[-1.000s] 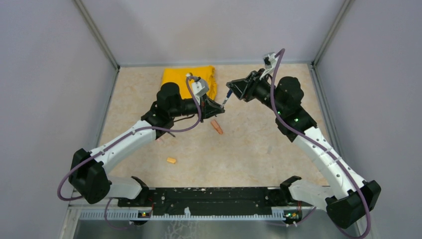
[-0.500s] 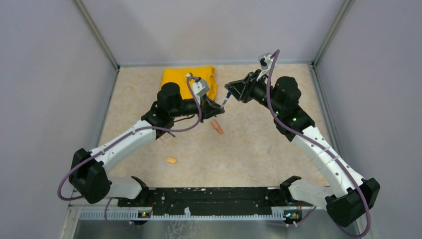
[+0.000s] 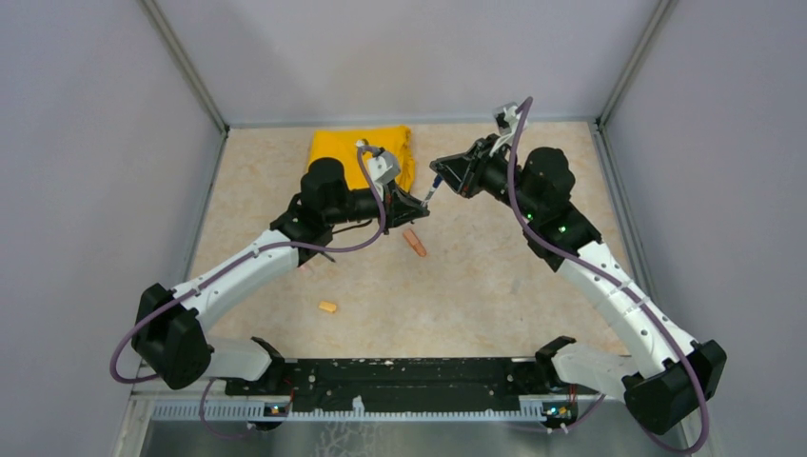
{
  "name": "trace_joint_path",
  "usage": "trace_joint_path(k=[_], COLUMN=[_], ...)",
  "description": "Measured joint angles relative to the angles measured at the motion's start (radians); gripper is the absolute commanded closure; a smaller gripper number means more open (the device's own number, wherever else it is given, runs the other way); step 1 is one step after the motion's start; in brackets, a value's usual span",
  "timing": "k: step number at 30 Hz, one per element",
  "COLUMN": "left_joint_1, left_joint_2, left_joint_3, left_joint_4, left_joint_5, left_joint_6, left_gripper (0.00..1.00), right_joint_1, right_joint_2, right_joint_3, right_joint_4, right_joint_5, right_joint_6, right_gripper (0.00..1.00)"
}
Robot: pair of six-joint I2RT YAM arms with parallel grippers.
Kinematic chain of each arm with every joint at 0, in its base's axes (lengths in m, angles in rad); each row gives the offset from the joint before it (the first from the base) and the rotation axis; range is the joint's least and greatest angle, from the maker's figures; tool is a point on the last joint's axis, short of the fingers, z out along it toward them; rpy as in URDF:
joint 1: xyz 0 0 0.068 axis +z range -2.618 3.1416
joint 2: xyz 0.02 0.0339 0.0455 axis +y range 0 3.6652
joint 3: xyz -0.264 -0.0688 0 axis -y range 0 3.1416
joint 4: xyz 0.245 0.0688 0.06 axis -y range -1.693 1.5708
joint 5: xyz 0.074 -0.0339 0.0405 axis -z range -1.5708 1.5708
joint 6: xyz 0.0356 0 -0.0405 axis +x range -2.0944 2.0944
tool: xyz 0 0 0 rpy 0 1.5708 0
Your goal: Insert the pens into the pen caps
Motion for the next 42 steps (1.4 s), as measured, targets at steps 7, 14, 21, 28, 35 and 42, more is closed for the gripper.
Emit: trace_joint_path(k=[7,14,21,28,35,42], left_joint_1=[0.0,0.0,0.001,0.001,0.001,0.0], left_joint_2=[0.003,0.004,-0.005,-0.037,-0.037,-0.038], left_joint_3=[0.0,-0.002,-0.033,-0.071,-0.086,-0.095], left_joint_4=[-0.029,-0.07,-0.096,-0.146,-0.197,-0.246], left_joint_5=[-0.012,-0.029,-0.045,-0.057,-0.056,-0.056], left_joint_6=[-0.001,-0.005,-0.005,-0.003,0.0,0.005], left_gripper=[1.0,1.0,1.0,1.0,1.0,1.0], right_joint_1=[0.0,0.02,0.089,0.145,0.19,0.221], right_joint_2=[0.0,-0.001,-0.006,-0.029,-0.037,-0.051], right_joint_3=[-0.047,-0.106,-0.171,-0.26,-0.366,-0.445], right_joint_4=[0.05,0.116,0.164,0.219,0.34,0.417], right_joint_5=[0.008,0.055,0.174,0.246,0.307,0.352], right_joint_6=[-0.001,0.005,-0.011,-0.002,0.051,0.111], right_gripper=[1.0,1.0,1.0,1.0,1.0,1.0])
